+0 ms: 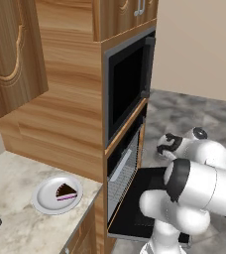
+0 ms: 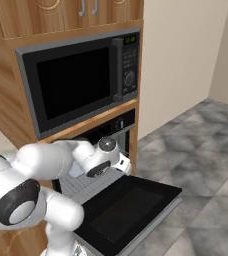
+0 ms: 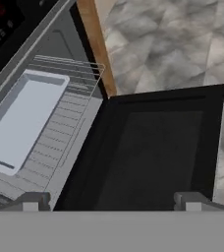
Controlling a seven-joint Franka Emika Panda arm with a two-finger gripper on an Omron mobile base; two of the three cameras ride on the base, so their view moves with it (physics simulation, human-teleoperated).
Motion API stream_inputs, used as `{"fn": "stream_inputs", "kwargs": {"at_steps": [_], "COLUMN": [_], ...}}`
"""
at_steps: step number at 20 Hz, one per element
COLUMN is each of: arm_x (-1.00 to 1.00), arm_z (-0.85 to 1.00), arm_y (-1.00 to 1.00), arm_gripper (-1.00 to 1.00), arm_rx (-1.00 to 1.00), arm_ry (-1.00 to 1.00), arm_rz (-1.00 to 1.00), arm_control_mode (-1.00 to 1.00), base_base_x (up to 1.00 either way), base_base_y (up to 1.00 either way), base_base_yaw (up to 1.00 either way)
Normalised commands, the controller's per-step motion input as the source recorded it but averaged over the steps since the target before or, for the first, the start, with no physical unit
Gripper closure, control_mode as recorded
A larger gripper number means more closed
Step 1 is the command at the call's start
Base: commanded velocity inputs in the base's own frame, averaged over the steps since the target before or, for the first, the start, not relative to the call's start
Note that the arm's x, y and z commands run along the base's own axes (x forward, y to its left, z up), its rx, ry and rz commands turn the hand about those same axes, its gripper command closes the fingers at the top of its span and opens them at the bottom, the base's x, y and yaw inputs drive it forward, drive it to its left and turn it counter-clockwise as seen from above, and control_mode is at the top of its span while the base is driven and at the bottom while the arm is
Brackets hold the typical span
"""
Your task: Take the baked cake out of the oven and place it on the plate for cooling. Then close the oven door.
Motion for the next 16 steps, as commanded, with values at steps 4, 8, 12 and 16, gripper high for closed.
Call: {"fn": "stream_inputs", "kwargs": {"at_steps": [4,8,12,16], "arm_x": [-0.10,-0.05,0.00,0.00], "arm_z": [0.17,0.03,-0.32,-0.53], "arm_y": [-0.84,-0.89,-0.84,-0.84], "arm_gripper": [-1.00,-1.00,-1.00,-1.00], "arm_rx": [0.05,0.24,0.39,0.50], "arm_ry": [0.32,0.41,0.41,0.36], "arm_rz": [-0.23,-0.17,-0.01,0.00], "arm_control_mode": [-1.00,-1.00,-1.00,-1.00], "base_base_x": [0.00,0.00,0.00,0.00], "base_base_y": [0.00,0.00,0.00,0.00], "base_base_yaw": [0.00,0.00,0.00,0.00]}}
